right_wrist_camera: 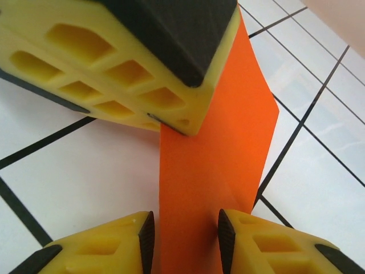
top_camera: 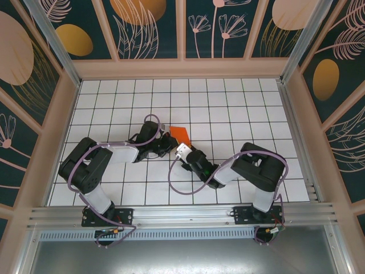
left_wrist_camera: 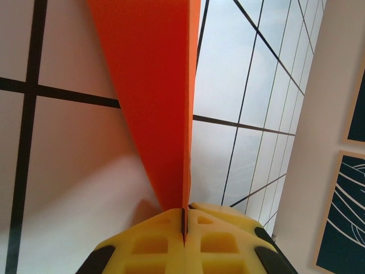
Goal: Fold a paper plane with a square sheet of paper (pick it up from the middle)
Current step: Fold the wing for the fifth time at the center of the table.
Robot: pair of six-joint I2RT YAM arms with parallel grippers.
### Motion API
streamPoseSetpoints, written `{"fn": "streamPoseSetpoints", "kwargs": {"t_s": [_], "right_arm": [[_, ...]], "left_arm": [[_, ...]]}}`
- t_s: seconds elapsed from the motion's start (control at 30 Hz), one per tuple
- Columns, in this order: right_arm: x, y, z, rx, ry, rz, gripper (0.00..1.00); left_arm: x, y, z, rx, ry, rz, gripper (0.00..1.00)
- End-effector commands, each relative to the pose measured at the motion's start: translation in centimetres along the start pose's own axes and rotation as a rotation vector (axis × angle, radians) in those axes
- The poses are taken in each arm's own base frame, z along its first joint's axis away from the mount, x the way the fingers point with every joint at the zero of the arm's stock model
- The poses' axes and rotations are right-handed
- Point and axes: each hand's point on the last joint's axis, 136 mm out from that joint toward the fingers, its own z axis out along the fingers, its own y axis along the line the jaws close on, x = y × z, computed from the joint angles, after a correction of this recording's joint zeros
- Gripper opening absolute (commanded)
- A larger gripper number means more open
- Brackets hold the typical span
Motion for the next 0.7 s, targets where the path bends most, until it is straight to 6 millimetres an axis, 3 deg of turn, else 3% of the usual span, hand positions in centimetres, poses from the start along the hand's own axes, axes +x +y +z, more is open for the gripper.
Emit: {"fn": "streamPoseSetpoints", "kwargs": {"t_s": [0.0,0.2,0.33,0.67], "right_arm": [[-0.9,-0.5,-0.1,0.042,-0.05,-0.025,0.33],[-1.2,-0.4,-0.2,0.031,-0.066,-0.016,0.22],[-1.1,0.1,-0.3,0.001,-0.063,-0.006,0.08],[-1.5,0.9,-1.2,-0.183,-0.066,0.181,0.0]], "left_arm": [[0.0,-0.7,0.0,0.004,-0.001,-0.002,0.04],[-0.1,-0.8,-0.3,-0.002,-0.01,0.005,0.06],[-0.3,-1.0,-0.8,-0.005,-0.025,0.013,0.11],[-4.2,-1.4,-5.4,-0.034,-0.211,0.036,0.48]]}}
